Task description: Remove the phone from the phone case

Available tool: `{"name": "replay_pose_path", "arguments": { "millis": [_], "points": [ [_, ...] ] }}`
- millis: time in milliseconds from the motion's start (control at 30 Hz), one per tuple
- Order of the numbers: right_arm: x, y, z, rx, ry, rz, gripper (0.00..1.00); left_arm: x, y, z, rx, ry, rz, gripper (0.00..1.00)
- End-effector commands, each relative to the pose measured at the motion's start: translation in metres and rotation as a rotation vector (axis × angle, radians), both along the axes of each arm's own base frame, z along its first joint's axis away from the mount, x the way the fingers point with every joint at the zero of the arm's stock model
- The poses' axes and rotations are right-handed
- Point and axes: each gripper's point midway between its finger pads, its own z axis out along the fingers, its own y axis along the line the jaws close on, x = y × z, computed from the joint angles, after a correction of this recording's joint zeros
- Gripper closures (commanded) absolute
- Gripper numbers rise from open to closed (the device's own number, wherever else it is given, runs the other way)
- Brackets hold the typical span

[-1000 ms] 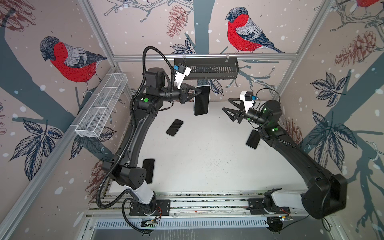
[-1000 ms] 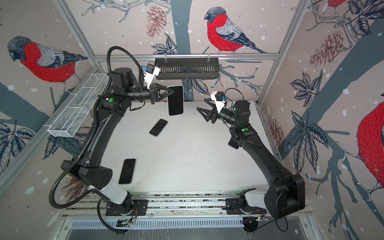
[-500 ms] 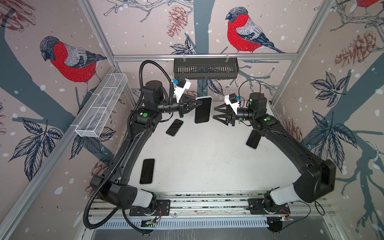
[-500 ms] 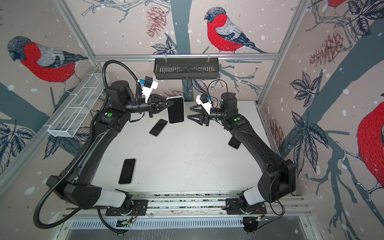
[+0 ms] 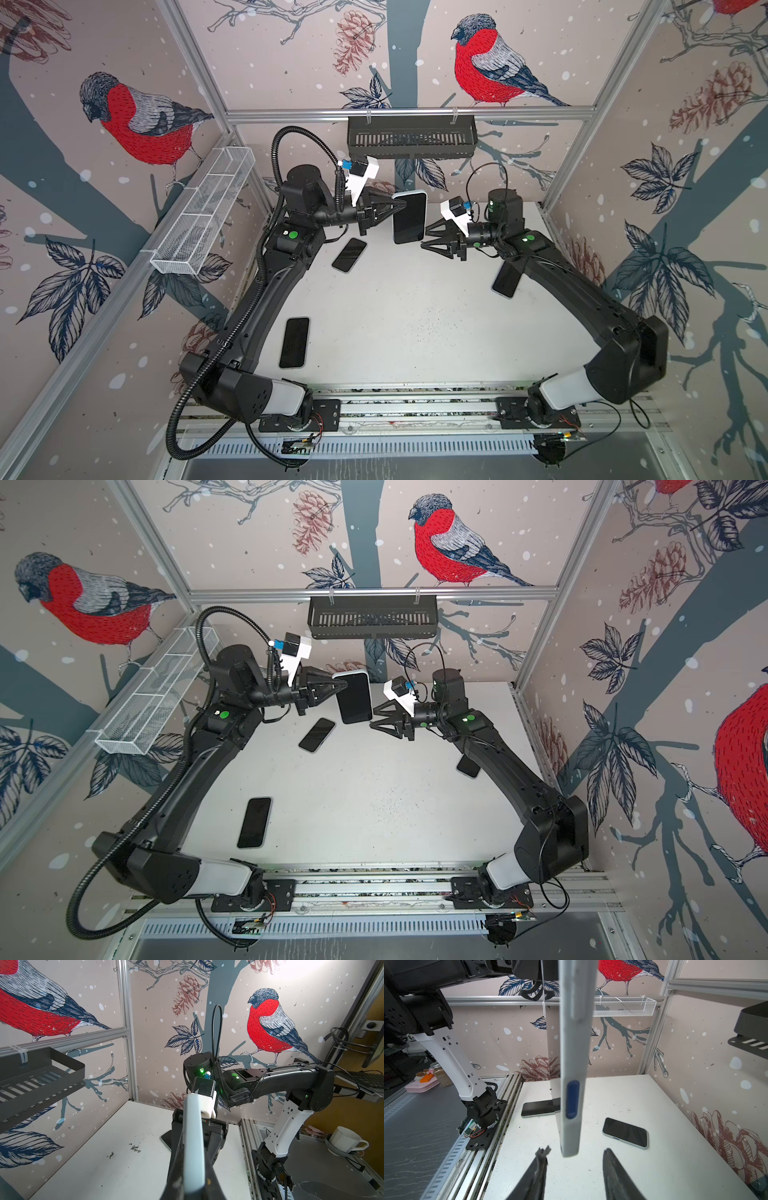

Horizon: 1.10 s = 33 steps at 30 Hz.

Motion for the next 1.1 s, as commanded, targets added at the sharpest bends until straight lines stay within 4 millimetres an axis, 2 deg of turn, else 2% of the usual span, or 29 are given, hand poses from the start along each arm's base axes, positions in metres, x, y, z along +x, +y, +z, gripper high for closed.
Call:
{"name": "replay_pose_path", "arguments": {
  "millis": [0,267,533,700,900,1067],
  "points": [
    [-0.005,0.002,0.005,0.012,-0.02,0.031,0.58,-0.007,0.0,0.018,-0.037,-0.093,-0.021,1.0],
    [-0.007,0.004,0.003,0.016,-0.022,0.042,0.69,-0.009,0.001,0.016,-0.04,-0.092,-0.023,1.0],
    [-0.005,0.007,0.008,0.028,-0.036,0.048,0.73,-0.015,0.0,0.016,-0.053,-0.088,-0.048,1.0],
    [-0.004,0.008,0.009,0.028,-0.042,0.059,0.83,-0.015,-0.002,0.015,-0.055,-0.082,-0.063,1.0],
    [-0.007,0.007,0.003,-0.007,-0.127,0.066,0.98,-0.019,-0.003,0.023,-0.084,-0.067,-0.103,1.0],
    [-0.002,0.006,0.008,-0.018,-0.218,0.053,1.0,-0.021,-0.007,0.023,-0.09,-0.034,-0.15,1.0]
  ]
}}
